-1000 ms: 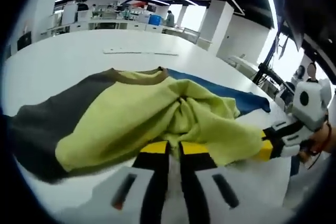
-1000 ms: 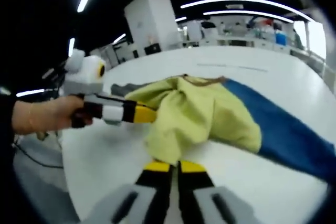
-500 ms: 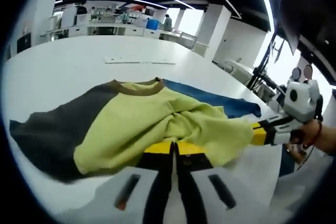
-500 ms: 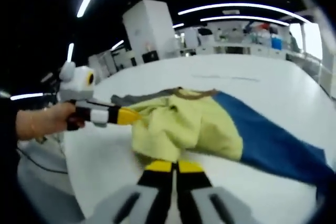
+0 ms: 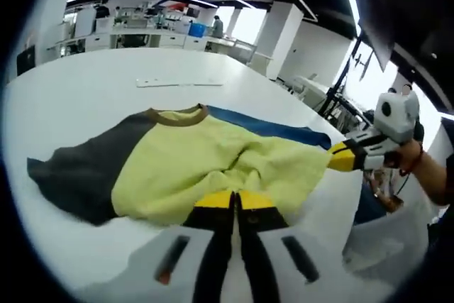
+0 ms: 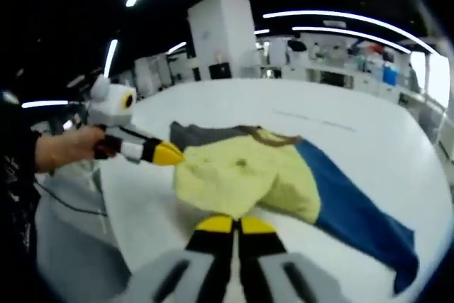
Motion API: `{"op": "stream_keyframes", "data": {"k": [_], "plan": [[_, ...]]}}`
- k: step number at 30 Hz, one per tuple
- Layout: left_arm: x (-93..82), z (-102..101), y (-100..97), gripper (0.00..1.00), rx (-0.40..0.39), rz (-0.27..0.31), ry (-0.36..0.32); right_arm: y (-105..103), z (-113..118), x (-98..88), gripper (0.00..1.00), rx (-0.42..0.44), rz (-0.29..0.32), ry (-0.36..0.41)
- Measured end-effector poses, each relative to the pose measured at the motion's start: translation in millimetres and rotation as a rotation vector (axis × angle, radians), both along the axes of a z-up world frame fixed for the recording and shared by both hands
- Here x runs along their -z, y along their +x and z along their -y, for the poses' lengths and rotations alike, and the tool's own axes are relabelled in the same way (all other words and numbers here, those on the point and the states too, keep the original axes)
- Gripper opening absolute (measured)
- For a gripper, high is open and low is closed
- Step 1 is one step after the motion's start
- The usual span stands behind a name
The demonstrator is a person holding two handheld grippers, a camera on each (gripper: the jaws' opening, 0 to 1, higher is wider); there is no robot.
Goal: Fold the garment on the visible template until the final outline fits inside the template.
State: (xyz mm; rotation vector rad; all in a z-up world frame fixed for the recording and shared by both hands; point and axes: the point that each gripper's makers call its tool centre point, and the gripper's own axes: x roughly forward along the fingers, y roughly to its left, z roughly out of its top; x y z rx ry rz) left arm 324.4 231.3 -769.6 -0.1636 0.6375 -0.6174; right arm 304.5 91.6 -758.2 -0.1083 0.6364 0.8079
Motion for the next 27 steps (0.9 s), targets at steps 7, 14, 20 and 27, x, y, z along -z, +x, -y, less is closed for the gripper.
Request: {"op": "stream_keyframes", "data": {"k": [7,14,20,27], "plan": [[-2.5,-4,-26.2,0.00,0.011,-0.025,0.024,-12,-7,-5.2,0.00,-0.077,0.028,-0.078],[1.6,-12,-43.1,0.00,-0.006,-0.057,0.041,-29,-22,4.8,0.00,-0.158,0.012,-0.113],[4.2,-11,-42.7,0.00,-0.042,-0.066,0.009,-36,-37,22.9,0.00,-0.193,-0.031,-0.108],[-1.4,1,-33.2,0.00,-0.085,-0.046,-0.089,-46,-56,44.5,0.00,-0.259,-0.072,-0.132]]}}
